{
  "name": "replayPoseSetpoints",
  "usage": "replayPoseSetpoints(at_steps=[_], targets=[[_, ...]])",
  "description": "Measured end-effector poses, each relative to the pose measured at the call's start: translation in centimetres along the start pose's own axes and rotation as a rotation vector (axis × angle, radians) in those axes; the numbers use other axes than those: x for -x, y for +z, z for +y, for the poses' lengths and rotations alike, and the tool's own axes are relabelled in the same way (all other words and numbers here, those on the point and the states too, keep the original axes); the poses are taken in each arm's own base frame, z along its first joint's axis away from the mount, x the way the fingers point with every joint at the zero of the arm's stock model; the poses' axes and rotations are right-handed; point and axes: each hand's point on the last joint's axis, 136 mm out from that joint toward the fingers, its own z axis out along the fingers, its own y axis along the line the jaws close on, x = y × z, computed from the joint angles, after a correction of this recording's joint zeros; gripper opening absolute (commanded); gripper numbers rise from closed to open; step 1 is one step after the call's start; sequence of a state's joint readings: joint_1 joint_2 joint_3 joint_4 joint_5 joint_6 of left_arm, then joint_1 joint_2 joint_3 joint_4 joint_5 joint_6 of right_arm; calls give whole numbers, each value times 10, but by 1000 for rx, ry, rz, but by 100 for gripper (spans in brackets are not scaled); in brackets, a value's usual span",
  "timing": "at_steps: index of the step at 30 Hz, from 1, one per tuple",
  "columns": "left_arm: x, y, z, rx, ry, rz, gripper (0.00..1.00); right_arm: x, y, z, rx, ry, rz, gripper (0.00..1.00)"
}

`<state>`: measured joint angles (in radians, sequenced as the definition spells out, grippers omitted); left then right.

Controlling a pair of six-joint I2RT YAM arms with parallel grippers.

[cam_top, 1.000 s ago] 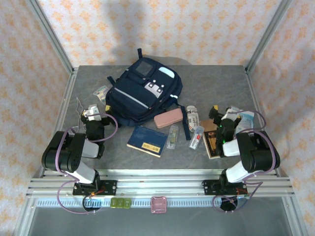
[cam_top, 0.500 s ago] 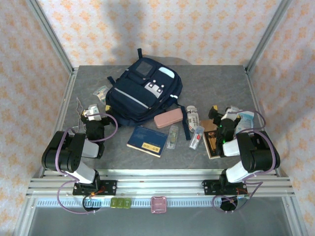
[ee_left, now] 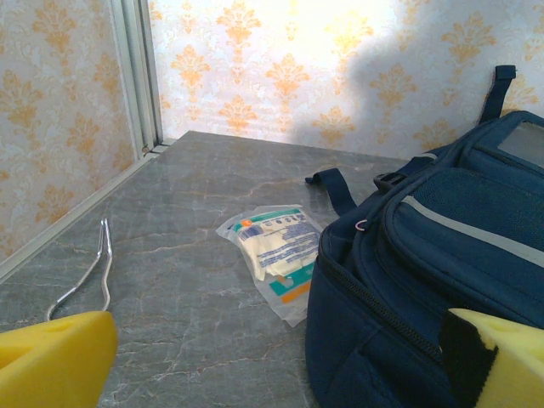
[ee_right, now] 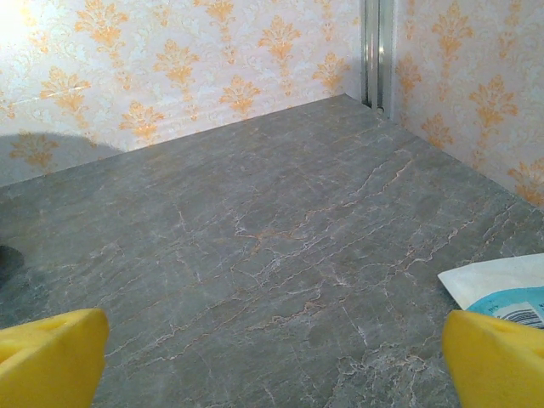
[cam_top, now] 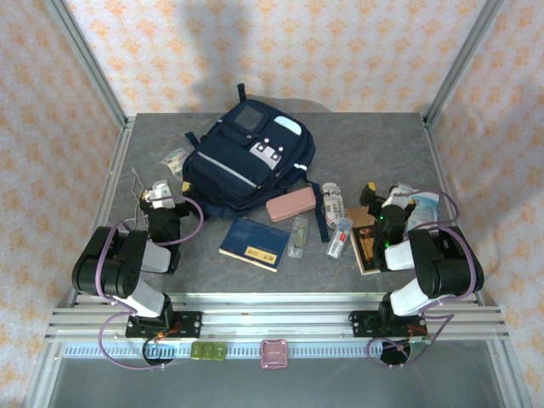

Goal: Pack the student bag

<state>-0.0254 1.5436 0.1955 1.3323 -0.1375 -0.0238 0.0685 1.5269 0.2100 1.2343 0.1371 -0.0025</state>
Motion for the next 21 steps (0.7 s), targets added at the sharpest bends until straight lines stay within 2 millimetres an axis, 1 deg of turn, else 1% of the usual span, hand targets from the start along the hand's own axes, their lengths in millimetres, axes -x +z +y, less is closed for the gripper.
replayPoseSetpoints(at_steps=[8,11,12,14,16,18,20,21], targets=[[0,0,1,5,-1,0,100,0,0,0,-1,0,0,99],[2,-1,9,54,-7,-2,100,1,0,-2,-15,-3,11,100],[5,-2,13,79,-10,-1,100,4,2,-3,-29,-3,18,100],[19,0,17,113,-21,-8,100,24,7,1,-44,11,7,100],[44,7,16,130,-44,-36,100,55,11,8,-37,50,-34,100],[73,16,11,133,-94,-58,100,87,10,17,-14,117,-77,100],[96,24,6,125,-185,-58,100,110,9,20,-17,239,-86,100],[106,30,1,107,-244,-44,100,121,9,21,-23,327,-82,90]])
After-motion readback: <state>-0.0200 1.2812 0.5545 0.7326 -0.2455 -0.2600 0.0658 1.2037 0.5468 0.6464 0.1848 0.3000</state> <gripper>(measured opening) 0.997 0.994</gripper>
